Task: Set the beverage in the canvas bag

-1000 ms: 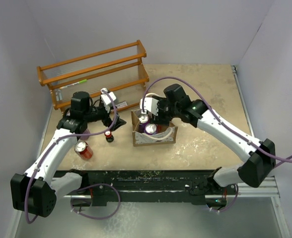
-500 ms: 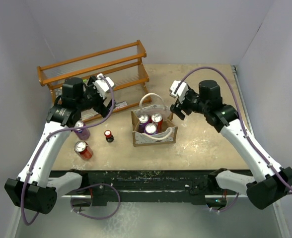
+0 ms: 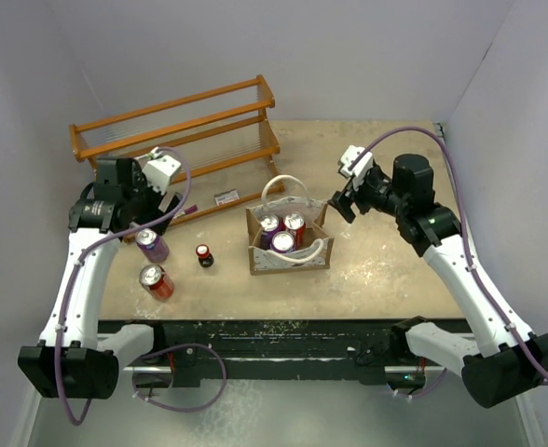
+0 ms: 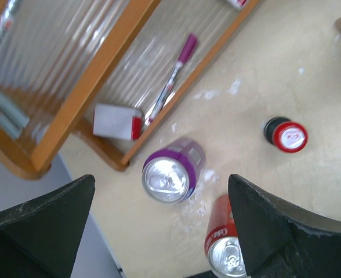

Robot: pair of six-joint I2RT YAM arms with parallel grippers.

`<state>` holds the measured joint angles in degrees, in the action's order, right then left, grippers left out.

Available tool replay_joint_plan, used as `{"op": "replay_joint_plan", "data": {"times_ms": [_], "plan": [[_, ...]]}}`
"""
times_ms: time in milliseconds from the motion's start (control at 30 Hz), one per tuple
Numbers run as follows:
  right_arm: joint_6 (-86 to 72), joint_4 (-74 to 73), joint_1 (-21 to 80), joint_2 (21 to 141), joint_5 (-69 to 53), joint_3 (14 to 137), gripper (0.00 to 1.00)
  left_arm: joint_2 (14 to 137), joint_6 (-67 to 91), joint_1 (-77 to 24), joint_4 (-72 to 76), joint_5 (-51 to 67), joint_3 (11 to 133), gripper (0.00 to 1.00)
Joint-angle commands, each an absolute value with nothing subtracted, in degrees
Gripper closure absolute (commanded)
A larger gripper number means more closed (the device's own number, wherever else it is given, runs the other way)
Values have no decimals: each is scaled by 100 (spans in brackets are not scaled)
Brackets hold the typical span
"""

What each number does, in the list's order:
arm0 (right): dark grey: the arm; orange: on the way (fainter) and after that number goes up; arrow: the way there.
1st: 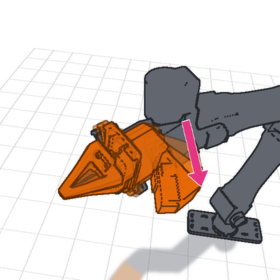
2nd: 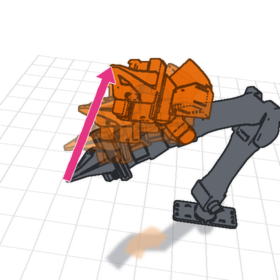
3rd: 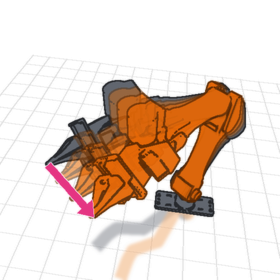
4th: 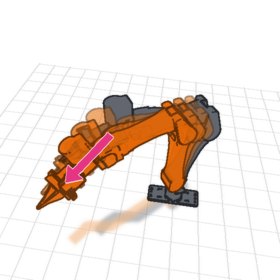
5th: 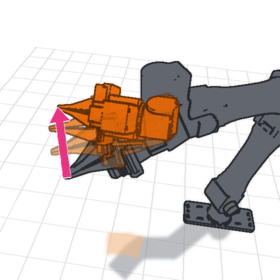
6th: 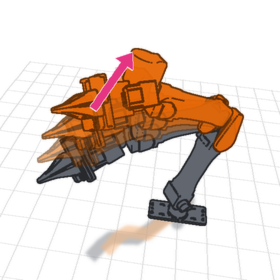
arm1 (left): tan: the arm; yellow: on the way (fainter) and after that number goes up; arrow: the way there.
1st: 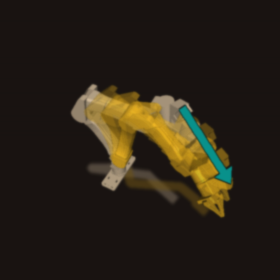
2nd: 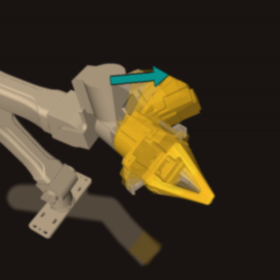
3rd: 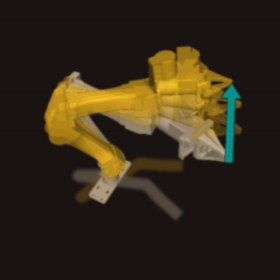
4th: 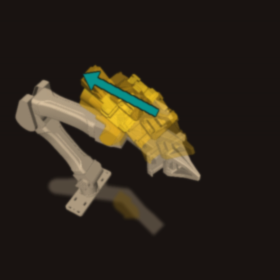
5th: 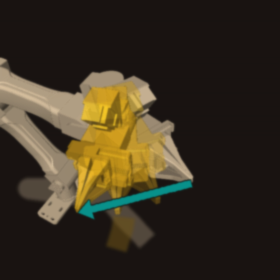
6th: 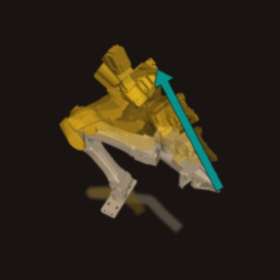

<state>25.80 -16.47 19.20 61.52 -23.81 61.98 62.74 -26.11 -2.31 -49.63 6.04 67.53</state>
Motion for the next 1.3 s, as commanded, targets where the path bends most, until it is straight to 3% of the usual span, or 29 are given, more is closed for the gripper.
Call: {"op": "replay_joint_plan", "data": {"times_ms": [0, 533, 1033, 1267], "plan": [[2487, -1363, 1890, 5980, -2606, 6154, 19, 6425, -2832, 308, -5413, 673, 6668, 1], [2637, -1282, 1863, 5909, -2459, 5988, 16, 7742, -3039, 1134, -5230, 1418, 6425, 1], [2697, -1328, 1863, 6029, -2542, 5985, 16, 8262, -3073, 1374, -5093, 1733, 6222, 13], [2706, -1334, 1864, 6064, -2540, 5977, 16, 8305, -3015, 1380, -4997, 1819, 6197, 24]]}}
